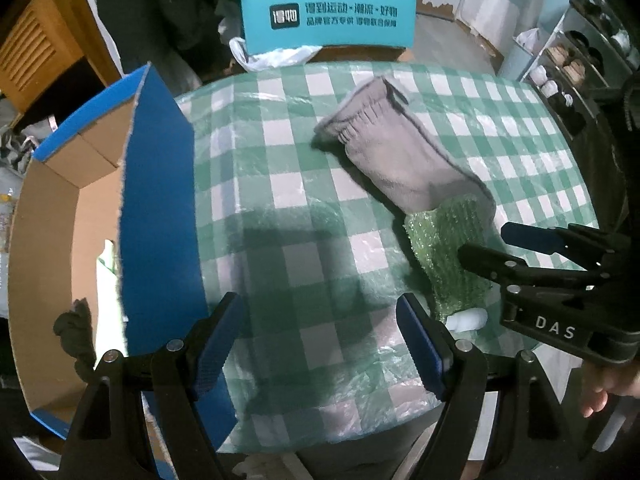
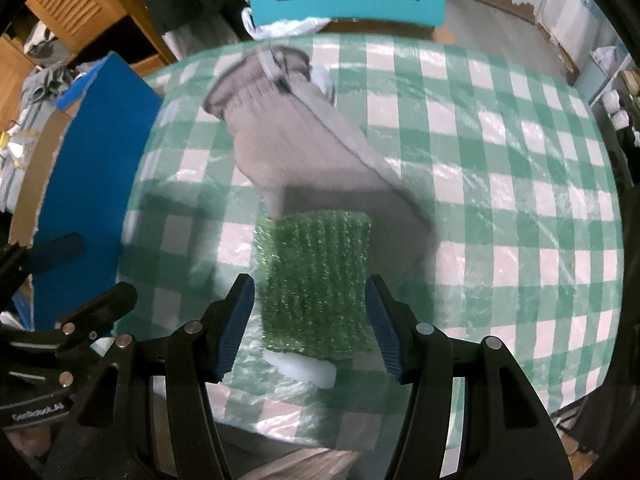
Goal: Organize soft objects
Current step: 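Grasp the green sparkly mesh scrubber with the right tool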
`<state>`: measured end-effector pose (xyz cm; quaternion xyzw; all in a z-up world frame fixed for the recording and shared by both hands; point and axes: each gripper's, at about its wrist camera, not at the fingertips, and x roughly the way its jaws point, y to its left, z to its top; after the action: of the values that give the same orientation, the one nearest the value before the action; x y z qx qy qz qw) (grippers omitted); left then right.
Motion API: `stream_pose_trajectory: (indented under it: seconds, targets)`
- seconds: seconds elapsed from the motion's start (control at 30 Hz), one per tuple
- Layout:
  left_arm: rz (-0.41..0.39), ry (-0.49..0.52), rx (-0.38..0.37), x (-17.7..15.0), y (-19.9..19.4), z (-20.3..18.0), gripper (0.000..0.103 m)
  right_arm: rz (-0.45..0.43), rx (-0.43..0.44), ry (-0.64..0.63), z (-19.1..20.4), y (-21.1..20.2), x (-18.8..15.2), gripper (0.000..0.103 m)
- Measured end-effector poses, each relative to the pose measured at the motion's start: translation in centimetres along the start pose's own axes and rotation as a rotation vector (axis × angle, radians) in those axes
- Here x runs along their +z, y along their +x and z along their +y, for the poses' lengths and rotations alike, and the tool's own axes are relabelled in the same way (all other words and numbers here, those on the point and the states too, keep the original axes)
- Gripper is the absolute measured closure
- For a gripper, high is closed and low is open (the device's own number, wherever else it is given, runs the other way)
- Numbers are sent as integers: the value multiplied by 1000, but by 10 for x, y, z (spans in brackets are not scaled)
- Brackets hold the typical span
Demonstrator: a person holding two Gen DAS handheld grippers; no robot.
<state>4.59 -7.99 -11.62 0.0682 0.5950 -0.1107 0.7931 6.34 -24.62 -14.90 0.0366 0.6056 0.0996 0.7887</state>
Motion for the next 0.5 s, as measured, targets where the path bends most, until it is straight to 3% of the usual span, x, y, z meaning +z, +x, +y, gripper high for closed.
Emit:
stream_pose_trajectory:
  seconds: [0.5]
  targets:
    - [74,6,9,-1,36,-7,23,45,-27,20,-11,38,-1,46]
